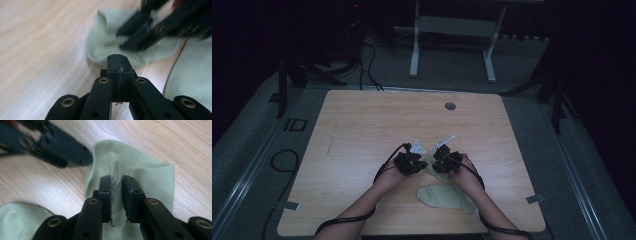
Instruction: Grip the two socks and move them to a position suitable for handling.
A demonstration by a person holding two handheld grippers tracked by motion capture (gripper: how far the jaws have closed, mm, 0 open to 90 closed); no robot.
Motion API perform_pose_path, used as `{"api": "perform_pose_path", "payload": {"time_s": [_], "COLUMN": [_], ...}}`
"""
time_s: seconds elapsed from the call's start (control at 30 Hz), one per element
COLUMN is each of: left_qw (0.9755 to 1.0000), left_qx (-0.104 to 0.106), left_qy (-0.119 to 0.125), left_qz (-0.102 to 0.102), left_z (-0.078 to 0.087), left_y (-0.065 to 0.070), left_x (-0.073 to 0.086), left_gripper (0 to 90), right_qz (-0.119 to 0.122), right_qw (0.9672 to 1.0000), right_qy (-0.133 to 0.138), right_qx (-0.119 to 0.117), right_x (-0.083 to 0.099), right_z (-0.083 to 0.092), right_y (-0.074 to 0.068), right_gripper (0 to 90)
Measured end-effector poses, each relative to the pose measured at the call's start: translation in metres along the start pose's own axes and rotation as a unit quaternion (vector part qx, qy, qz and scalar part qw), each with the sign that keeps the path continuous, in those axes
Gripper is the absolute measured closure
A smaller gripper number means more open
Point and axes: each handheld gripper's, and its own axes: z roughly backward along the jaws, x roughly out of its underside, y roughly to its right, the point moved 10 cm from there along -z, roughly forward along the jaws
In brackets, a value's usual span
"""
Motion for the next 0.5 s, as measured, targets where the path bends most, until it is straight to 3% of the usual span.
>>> {"api": "perform_pose_path", "payload": {"time_s": [0.17, 0.37, 0.4, 0.5], "left_qw": [1.0000, 0.9997, 0.9992, 0.9990], "left_qx": [0.002, 0.002, 0.006, 0.015], "left_qy": [-0.001, 0.021, 0.028, 0.017], "left_qz": [0.008, 0.016, 0.029, 0.038], "left_z": [-0.006, -0.004, -0.003, -0.007], "left_y": [-0.003, -0.007, -0.009, -0.008], "left_x": [-0.007, -0.019, -0.024, -0.023], "left_gripper": [89.5, 89.4, 89.4, 89.4], "right_qz": [-0.002, -0.002, 0.000, -0.003], "right_qw": [1.0000, 1.0000, 1.0000, 1.0000], "right_qy": [0.000, 0.000, 0.000, 0.001], "right_qx": [0.000, 0.002, 0.004, 0.002], "right_x": [-0.001, -0.001, -0.001, -0.001], "right_z": [-0.001, -0.001, -0.001, -0.001], "right_y": [0.000, 0.000, 0.000, 0.000], "right_gripper": [80.1, 80.3, 80.3, 80.3]}}
